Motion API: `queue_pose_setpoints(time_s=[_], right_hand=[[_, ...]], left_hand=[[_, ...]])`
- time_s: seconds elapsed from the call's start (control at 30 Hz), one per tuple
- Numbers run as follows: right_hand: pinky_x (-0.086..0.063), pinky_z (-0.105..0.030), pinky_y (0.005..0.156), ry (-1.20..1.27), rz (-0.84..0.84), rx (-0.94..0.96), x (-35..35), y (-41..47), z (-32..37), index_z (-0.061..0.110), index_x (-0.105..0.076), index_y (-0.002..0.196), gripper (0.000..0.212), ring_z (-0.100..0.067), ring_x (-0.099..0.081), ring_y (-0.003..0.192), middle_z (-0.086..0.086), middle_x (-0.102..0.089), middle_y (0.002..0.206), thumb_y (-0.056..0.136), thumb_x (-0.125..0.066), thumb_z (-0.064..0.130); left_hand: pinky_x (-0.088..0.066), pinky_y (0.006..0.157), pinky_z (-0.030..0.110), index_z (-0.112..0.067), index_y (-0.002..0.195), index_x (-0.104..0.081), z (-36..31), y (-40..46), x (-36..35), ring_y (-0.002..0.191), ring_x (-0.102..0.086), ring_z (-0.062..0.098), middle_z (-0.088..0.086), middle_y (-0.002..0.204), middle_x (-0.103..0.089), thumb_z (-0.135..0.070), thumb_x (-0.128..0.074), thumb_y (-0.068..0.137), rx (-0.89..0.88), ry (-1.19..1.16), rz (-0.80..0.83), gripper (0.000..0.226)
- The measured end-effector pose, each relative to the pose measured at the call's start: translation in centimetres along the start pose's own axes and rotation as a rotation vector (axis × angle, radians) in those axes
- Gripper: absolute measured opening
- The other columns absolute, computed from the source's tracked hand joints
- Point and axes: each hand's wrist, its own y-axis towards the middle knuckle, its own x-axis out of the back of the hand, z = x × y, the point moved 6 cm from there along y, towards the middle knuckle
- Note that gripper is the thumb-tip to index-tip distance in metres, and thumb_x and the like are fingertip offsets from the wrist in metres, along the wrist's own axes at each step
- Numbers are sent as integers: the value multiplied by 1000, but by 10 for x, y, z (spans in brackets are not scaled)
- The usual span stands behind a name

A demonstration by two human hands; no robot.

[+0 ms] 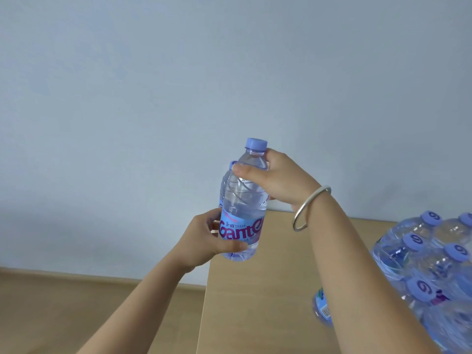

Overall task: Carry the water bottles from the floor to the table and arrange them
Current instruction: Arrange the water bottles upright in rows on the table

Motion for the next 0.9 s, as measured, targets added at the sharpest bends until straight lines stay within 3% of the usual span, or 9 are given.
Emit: queue_pose_setpoints(time_s=[0.1,0.17,0.37,0.5,0.6,0.73,0.9], right_hand=[[-47,-38,98,-39,-20,-20,-10,9,-16,19,-59,108,35,-15,-62,106,3,-67,113,77,-70,33],[-45,-39,100,-60,-52,-34,-19,13,-30,16,-59,114,41,-18,-60,109,2,-64,117,77,-71,31],[-48,-28,76,-165,-86,-148,-32,26,-79,9,-64,93,28,-20,-64,87,-5,-69,91,74,-75,26],[-49,-26,74,-207,-85,-187,-43,37,-105,9,-65,95,33,-19,-64,85,-5,-70,93,70,-78,27],[-40,-11,58,-232,-102,-175,-49,44,-113,16,-62,85,28,-14,-57,75,0,-66,83,68,-80,28],[-39,-20,62,-273,-113,-160,-51,56,-118,13,-65,90,35,-17,-57,77,-5,-66,88,66,-81,32],[-35,-18,64,-262,-141,-147,-55,62,-124,23,-57,84,31,-15,-51,76,-6,-58,88,67,-79,35]], left_hand=[[-55,70,22,-28,98,-61,21,12,6,83,-67,11,-4,92,-70,-25,-86,45,7,53,-49,58],[-54,72,21,-31,98,-57,39,23,9,89,-67,10,-6,96,-69,-21,-87,47,29,68,-77,60],[-48,70,8,-33,99,-57,98,53,7,88,-65,1,-16,93,-68,-10,-88,52,93,130,-80,60],[-49,71,13,-32,100,-58,125,72,3,87,-64,3,-13,94,-69,-14,-88,51,128,167,-90,60],[-49,72,14,-32,102,-59,139,80,3,88,-64,4,-12,95,-69,-17,-87,51,147,199,-99,60],[-44,69,4,-38,101,-57,147,89,9,86,-61,-8,-19,92,-68,-16,-85,54,152,221,-106,59],[-37,67,-3,-35,106,-55,148,97,15,84,-55,-21,-28,91,-63,-13,-84,58,133,257,-72,60]])
